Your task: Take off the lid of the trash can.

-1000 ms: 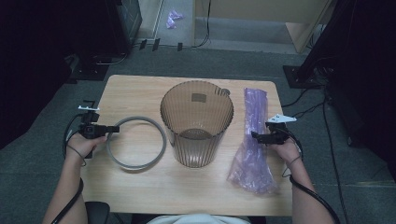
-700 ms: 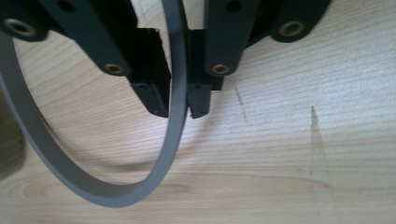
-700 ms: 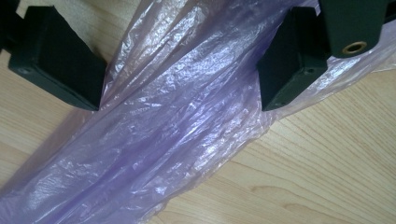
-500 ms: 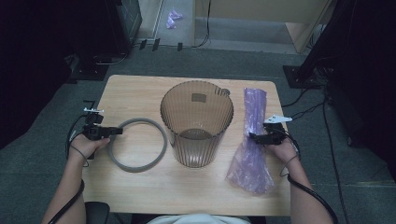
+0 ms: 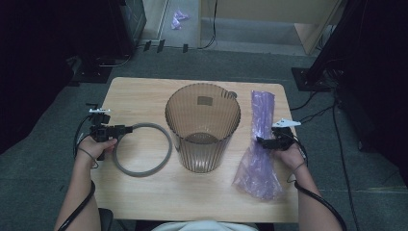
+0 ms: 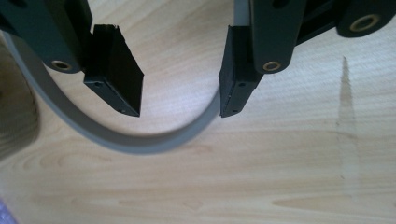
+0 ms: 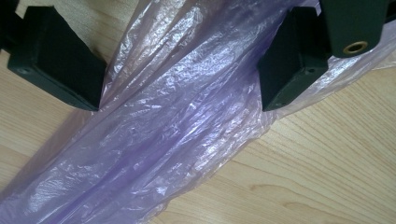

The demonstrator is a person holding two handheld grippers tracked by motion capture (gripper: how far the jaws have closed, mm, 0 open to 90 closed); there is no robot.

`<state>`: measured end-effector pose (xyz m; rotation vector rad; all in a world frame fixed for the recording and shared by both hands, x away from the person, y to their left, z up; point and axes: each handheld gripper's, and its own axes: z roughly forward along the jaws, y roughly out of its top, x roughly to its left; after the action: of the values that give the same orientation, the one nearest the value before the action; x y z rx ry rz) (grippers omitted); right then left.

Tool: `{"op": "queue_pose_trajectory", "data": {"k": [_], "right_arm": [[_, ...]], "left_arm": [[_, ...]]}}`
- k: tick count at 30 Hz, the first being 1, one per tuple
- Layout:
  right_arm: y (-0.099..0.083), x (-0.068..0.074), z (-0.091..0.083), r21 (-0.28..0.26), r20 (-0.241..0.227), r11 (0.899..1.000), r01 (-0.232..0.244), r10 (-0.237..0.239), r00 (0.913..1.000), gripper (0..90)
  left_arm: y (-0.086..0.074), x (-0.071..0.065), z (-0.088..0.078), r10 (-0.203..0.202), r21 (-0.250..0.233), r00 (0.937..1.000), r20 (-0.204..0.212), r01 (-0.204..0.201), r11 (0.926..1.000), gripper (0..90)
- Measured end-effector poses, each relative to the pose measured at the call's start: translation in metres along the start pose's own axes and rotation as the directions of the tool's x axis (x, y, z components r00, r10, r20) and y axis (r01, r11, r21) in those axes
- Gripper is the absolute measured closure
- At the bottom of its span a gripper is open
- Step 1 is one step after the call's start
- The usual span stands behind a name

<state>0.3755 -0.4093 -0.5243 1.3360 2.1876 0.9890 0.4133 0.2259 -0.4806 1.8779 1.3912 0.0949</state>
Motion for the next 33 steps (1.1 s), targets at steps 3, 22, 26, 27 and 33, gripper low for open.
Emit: {"op": "queue_pose_trajectory", "data": {"k": [3, 22, 26, 27, 33], "right_arm": [[0.0, 0.0, 0.0, 0.0, 0.007, 1.0, -0.003, 0.003, 1.0, 14.7], [-0.001, 0.003, -0.001, 0.003, 0.047, 0.999, -0.05, 0.049, 0.9977, 13.9], [-0.001, 0.003, -0.001, 0.0, 0.061, 0.998, -0.055, 0.055, 0.9966, 14.1], [-0.001, 0.003, -0.001, 0.0, 0.071, 0.998, -0.068, 0.067, 0.9952, 13.4], [-0.001, 0.003, -0.001, -0.003, 0.093, 0.996, -0.088, 0.088, 0.9918, 14.6]], "left_arm": [[0.0, -0.005, -0.002, 0.083, -0.035, 0.9959, -0.038, -0.084, 0.9959, 44.6], [0.003, -0.017, -0.004, 0.032, -0.015, 0.9967, -0.075, -0.033, 0.9993, 30.6], [0.003, -0.009, -0.006, -0.053, -0.053, 0.9975, -0.046, 0.05, 0.9973, 34.0], [0.003, -0.009, -0.006, -0.032, -0.057, 0.9977, -0.059, 0.029, 0.9979, 33.7], [-0.006, -0.001, 0.003, -0.078, -0.053, 0.9948, -0.066, 0.075, 0.9958, 28.4]]}}
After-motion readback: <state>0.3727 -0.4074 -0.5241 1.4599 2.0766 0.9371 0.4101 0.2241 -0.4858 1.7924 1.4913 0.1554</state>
